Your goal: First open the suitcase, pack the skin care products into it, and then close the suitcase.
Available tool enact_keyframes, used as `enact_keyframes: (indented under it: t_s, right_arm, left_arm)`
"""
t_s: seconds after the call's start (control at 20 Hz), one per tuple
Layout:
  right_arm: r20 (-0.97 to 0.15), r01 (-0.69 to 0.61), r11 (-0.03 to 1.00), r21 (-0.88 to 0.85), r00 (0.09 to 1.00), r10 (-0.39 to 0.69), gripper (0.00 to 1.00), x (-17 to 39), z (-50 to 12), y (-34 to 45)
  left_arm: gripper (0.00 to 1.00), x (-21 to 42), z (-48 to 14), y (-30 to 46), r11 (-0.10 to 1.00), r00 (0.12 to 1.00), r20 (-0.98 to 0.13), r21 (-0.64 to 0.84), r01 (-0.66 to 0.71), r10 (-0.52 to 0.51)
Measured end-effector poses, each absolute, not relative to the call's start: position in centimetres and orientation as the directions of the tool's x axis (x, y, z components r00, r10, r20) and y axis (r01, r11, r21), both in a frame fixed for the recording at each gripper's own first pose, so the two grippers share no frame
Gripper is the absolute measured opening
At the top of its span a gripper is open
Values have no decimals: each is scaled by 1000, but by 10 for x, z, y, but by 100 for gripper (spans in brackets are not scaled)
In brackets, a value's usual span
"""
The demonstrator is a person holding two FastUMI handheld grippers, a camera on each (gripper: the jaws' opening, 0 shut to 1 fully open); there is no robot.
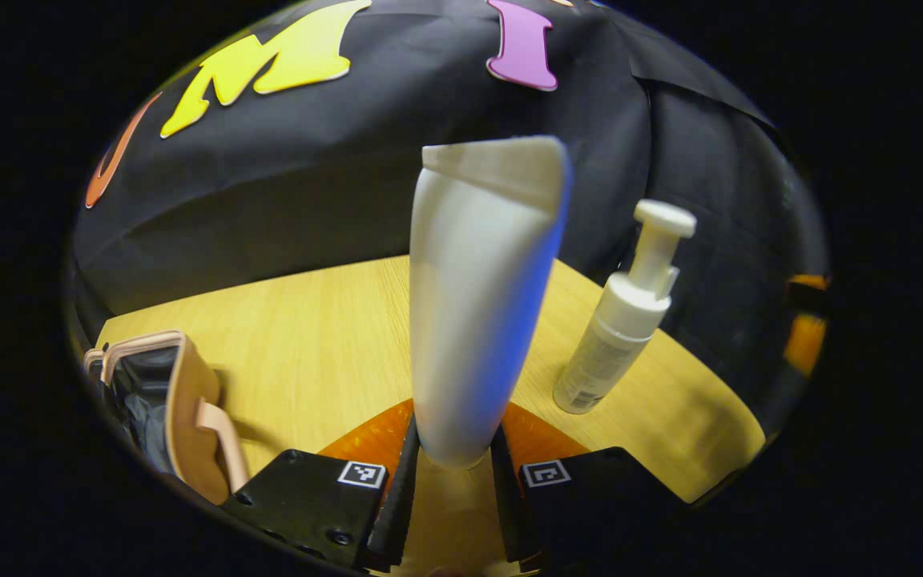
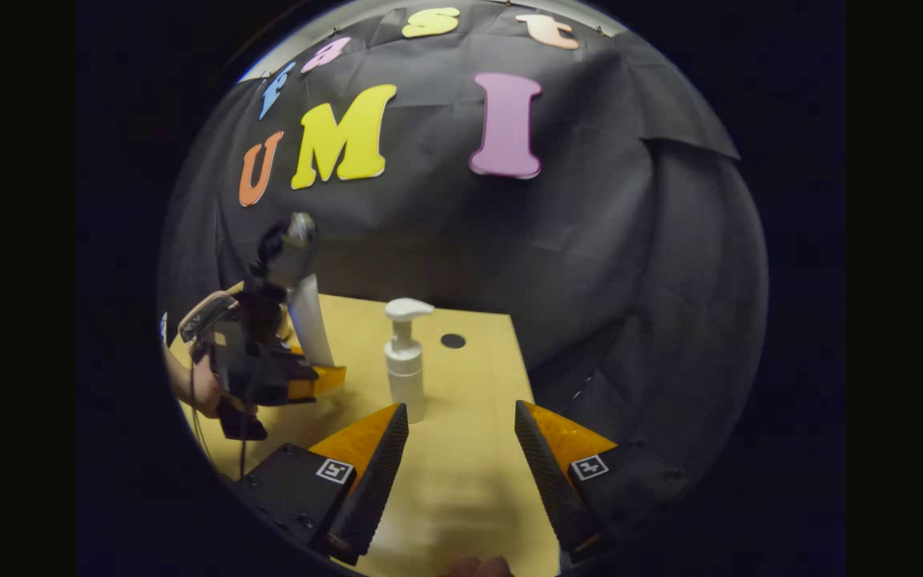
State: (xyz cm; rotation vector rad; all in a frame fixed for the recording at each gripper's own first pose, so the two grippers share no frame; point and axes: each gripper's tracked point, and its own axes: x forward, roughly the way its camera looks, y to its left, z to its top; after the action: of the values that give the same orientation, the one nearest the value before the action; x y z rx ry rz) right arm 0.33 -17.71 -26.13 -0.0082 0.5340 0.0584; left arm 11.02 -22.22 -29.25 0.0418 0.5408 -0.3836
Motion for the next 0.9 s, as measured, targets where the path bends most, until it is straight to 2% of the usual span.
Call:
enact_keyframes:
  t_s: [0.3,0.7,0.75,0.8,0.85,0.9]
  right_arm:
    - [-518,-122,989,85,842,149,80,65,-307,-124]
    - [-574,-89,993,80,810,119,80,110,-354,-112]
    - [-582,-79,994,69,807,105,77,113,-357,-112]
    - [-585,-64,996,60,807,87,68,116,-360,-114]
    - [-587,-54,997,55,806,76,63,120,-360,-116]
    - [-589,-52,997,59,804,77,54,125,-363,-114]
  left_arm:
    - [48,40,-224,-160,957,821,-498,-68,283,-279]
    - [47,-25,-188,-34,998,848,-527,-55,35,-59]
    - [47,-33,-190,-19,998,844,-535,-67,0,-36]
    - [48,-38,-189,-6,996,841,-541,-78,-33,-15]
    - [47,-43,-189,7,994,836,-549,-88,-61,3]
    - [47,-47,-189,19,992,833,-552,-94,-84,18]
